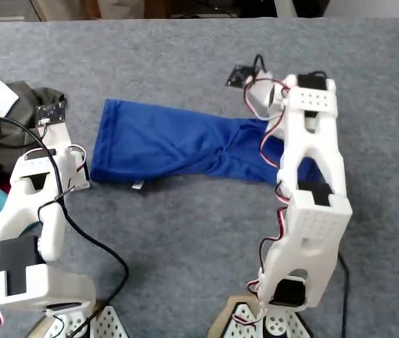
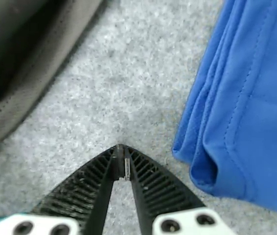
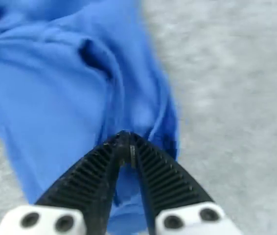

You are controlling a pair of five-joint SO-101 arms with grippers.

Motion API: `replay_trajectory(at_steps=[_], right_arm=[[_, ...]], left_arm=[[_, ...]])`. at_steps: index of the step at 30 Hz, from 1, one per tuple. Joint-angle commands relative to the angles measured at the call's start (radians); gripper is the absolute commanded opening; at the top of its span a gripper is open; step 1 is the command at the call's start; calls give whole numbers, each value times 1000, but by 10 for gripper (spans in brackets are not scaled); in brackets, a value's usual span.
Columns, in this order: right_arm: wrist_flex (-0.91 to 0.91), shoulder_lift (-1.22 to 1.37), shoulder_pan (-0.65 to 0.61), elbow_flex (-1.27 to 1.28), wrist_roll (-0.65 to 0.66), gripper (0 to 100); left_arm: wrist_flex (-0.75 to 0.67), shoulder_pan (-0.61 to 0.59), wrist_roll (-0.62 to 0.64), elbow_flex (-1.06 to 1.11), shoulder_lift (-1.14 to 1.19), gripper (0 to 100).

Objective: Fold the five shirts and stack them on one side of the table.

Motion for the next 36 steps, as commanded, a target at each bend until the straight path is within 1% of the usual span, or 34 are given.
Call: replay_trajectory(at_steps=[1,4,7,10,13,17,23,26,32,34,36], right_arm=[[58,-1,21,-156,-21,5],[166,-1,27,-257,-21,5],[311,-1,30,-338,-21,5],[445,-1,35,-360,-21,5],[437,-1,51,-302,-61,5],[427,-2,53,-154,-75,5],[207,-71,54,120,-118,5],[5,-114,54,240,-160,5],[-288,-119,61,262,-169,5],[-348,-119,61,262,-169,5],[-367,-124,59,260,-169,5]], left_arm=[[-11,0,-6,-5,-38,21],[-11,0,-6,-5,-38,21],[-11,0,-6,-5,-38,21],[-9,0,-6,-5,-38,21],[-9,0,-6,-5,-38,21],[-9,0,-6,-5,-38,21],[-9,0,-6,-5,-38,21],[-9,0,-6,-5,-38,21],[-9,0,-6,-5,-38,21],[-9,0,-6,-5,-38,21],[-9,0,-6,-5,-38,21]])
